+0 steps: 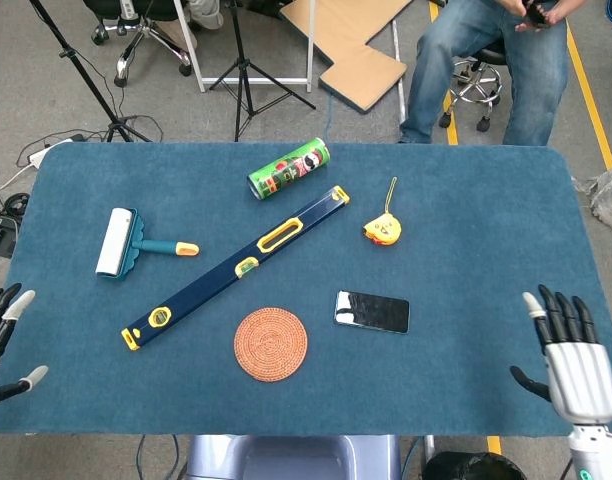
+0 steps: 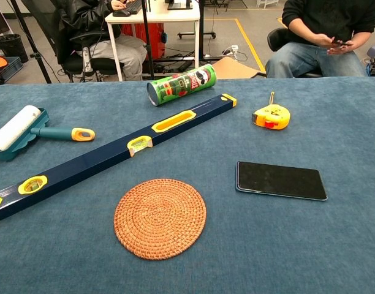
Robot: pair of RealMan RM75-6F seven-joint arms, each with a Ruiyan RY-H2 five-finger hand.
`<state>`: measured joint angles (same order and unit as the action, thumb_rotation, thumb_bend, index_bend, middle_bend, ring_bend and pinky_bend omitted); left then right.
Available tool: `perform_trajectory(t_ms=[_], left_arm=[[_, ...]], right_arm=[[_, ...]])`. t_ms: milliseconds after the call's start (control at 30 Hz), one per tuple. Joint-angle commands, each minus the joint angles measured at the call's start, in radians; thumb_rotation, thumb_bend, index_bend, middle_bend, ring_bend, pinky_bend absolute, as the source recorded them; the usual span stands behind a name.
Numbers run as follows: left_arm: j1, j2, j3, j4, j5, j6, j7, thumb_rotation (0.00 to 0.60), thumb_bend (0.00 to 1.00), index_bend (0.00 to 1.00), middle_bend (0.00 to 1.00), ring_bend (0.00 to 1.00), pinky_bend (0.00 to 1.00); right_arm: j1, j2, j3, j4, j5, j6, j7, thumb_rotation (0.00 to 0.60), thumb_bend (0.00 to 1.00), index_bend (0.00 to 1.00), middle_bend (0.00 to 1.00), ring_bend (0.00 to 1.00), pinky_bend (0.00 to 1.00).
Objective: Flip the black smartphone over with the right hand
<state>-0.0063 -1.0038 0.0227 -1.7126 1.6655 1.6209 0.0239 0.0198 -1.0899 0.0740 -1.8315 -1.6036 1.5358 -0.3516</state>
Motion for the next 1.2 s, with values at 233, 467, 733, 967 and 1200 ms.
perform_trajectory(t_ms=[233, 467, 733, 967, 1200], left_arm=[[-0.024, -0.012, -0.018, -0.004, -0.06, -0.06, 0.027, 0.6, 0.0, 0.0, 0.0, 0.0, 0.0], [-0.048, -0.023, -0.037, -0.004, -0.114, -0.113, 0.049, 0.6, 0.0, 0.0, 0.0, 0.0, 0.0], [-0.07, -0.031, -0.055, 0.001, -0.173, -0.161, 0.063, 0.6, 0.0, 0.0, 0.0, 0.0, 0.0], [-0.08, -0.043, -0.058, 0.002, -0.194, -0.182, 0.089, 0.6, 0.0, 0.0, 0.0, 0.0, 0.0], [-0.092, -0.053, -0.063, 0.004, -0.215, -0.202, 0.11, 0.6, 0.0, 0.0, 0.0, 0.0, 0.0]], right_arm=[[0.356, -0.136, 0.122, -0.063, 0.346, -0.497, -0.355, 0.6, 0.0, 0.06, 0.06, 0.0, 0.0], [0.539, -0.367, 0.157, 0.025, 0.66, -0.519, -0.657, 0.6, 0.0, 0.1, 0.12, 0.0, 0.0], [0.675, -0.497, 0.128, 0.111, 0.828, -0.449, -0.914, 0.6, 0.0, 0.14, 0.15, 0.0, 0.0], [0.764, -0.567, 0.112, 0.156, 0.963, -0.402, -1.028, 0.6, 0.0, 0.19, 0.2, 0.0, 0.0], [0.799, -0.599, 0.092, 0.183, 1.022, -0.388, -1.033, 0.6, 0.0, 0.22, 0.22, 0.0, 0.0]])
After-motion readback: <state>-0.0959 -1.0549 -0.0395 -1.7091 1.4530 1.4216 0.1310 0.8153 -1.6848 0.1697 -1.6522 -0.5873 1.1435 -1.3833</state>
